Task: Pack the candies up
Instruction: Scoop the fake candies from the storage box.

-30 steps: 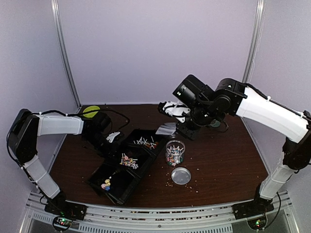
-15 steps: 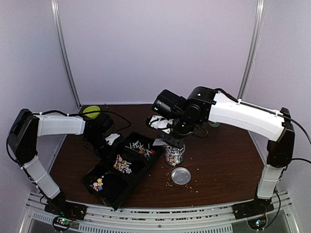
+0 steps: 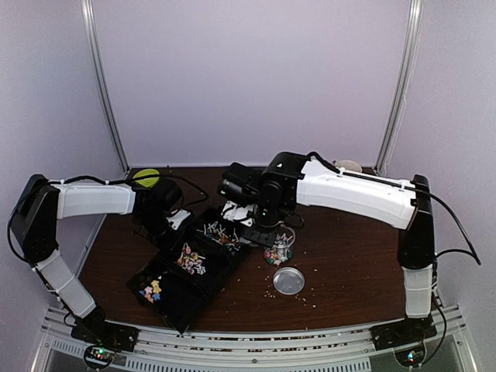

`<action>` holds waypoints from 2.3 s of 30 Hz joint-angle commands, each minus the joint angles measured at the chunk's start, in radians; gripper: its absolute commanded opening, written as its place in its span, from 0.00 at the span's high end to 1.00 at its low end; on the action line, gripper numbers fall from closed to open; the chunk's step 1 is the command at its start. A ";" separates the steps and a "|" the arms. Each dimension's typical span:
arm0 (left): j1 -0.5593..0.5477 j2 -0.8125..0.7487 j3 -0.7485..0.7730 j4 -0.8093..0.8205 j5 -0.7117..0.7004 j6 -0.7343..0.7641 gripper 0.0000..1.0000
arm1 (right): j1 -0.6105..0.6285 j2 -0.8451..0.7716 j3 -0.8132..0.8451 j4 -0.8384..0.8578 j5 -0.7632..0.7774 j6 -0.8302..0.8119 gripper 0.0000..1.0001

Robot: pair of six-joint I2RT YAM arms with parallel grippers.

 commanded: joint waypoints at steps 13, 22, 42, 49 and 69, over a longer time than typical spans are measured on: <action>-0.042 -0.092 0.053 0.023 -0.091 0.023 1.00 | 0.006 0.175 0.182 -0.076 0.030 -0.063 1.00; -0.058 -0.104 0.063 0.021 -0.095 0.038 1.00 | -0.004 0.284 0.258 -0.051 -0.039 -0.108 1.00; -0.062 -0.089 0.072 0.053 0.053 0.053 1.00 | -0.046 0.221 -0.135 0.514 -0.313 -0.082 1.00; -0.062 -0.102 0.072 0.053 0.038 0.054 1.00 | -0.046 0.238 -0.185 0.648 -0.346 -0.064 1.00; -0.032 -0.116 0.058 0.071 0.100 0.041 1.00 | -0.057 0.006 -0.609 1.198 -0.320 0.041 1.00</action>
